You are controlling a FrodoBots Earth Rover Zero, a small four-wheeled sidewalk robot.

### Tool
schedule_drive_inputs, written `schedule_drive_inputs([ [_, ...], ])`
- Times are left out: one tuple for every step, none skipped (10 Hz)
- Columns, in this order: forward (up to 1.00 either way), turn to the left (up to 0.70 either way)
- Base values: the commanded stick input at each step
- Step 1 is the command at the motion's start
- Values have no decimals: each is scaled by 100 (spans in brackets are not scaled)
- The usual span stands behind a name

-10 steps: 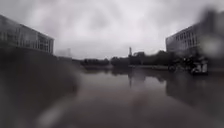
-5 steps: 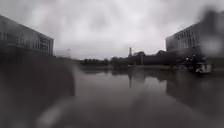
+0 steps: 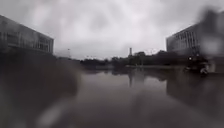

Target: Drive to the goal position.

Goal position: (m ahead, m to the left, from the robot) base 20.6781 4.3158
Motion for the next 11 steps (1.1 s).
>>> schedule_drive_inputs([
  [70, 35],
  [70, 31],
  [70, 0],
  [70, 0],
  [70, 0],
  [70, 0],
  [70, 0],
  [70, 0],
  [70, 0],
  [70, 0],
  [70, 0],
])
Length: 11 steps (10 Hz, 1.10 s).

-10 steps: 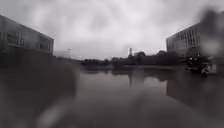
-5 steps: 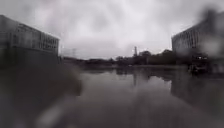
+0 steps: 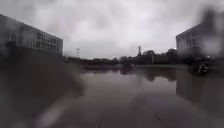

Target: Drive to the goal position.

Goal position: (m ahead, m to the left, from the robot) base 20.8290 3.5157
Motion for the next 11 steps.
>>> schedule_drive_inputs([
  [70, 0],
  [70, 0],
  [70, 0],
  [70, 0],
  [70, 0],
  [70, 0],
  [70, 0],
  [70, 0],
  [70, 0],
  [70, 0],
  [70, 0],
])
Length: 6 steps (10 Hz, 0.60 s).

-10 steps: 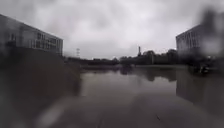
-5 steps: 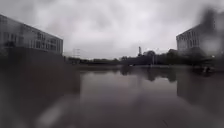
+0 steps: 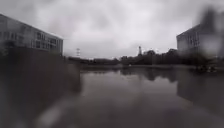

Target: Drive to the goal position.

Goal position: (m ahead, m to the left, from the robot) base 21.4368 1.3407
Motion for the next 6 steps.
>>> schedule_drive_inputs([
  [70, 0],
  [70, 0],
  [70, 0],
  [70, 0],
  [70, 0],
  [70, 0],
])
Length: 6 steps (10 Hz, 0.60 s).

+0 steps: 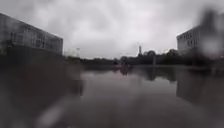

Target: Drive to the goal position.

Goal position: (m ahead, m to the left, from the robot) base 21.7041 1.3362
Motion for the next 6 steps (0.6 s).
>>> schedule_drive_inputs([
  [70, 0],
  [70, 0],
  [70, 0],
  [70, 0],
  [70, 0],
  [70, 0],
])
